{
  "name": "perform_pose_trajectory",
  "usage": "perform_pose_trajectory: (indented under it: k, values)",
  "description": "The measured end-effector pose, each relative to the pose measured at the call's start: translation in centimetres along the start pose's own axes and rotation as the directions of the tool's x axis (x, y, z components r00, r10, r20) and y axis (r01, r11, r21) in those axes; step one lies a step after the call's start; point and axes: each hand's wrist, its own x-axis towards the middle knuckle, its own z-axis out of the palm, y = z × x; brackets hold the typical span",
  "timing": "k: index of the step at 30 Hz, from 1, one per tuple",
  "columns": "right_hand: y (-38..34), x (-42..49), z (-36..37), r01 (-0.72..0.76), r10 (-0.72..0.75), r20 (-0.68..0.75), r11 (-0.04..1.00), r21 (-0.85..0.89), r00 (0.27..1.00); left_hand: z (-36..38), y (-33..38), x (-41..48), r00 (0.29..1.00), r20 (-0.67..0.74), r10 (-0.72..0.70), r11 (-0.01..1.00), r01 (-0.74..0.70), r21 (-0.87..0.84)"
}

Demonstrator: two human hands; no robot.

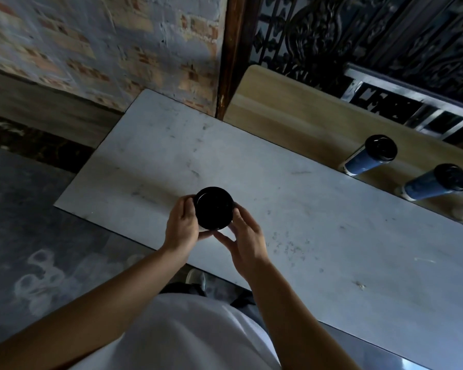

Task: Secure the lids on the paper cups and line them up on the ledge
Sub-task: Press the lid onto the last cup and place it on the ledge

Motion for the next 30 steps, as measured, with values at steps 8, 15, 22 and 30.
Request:
perform_pose_trajectory:
  k: [8,15,22,30]
  values:
    - [0.2,0.6,-0.7,0.131,-0.155,-0.186,0.982,-0.136,0.97,-0.2,-0.3,-0.3,0.993,0.114,0.026,0.965,-0.055,0.256]
    - [-1.3,1.4,0.1,0.063,-0.095,-0.199,0.985,-0.162,0.975,-1.5,-0.3,1.0,0.959,0.163,0.233,0.899,-0.276,0.34]
    - [0.1,0.6,-0.5,0.142,-0.141,-0.08,0.99,0.007,0.987,-0.5,-0.9,0.9,0.958,0.17,0.233,0.913,-0.276,0.3]
    - [-2.5,1.9,-0.4,-0.021,0.012,-0.075,0.993,-0.113,0.997,-0.9,-1.6,1.8,0.884,0.168,0.435,0.78,-0.464,0.419]
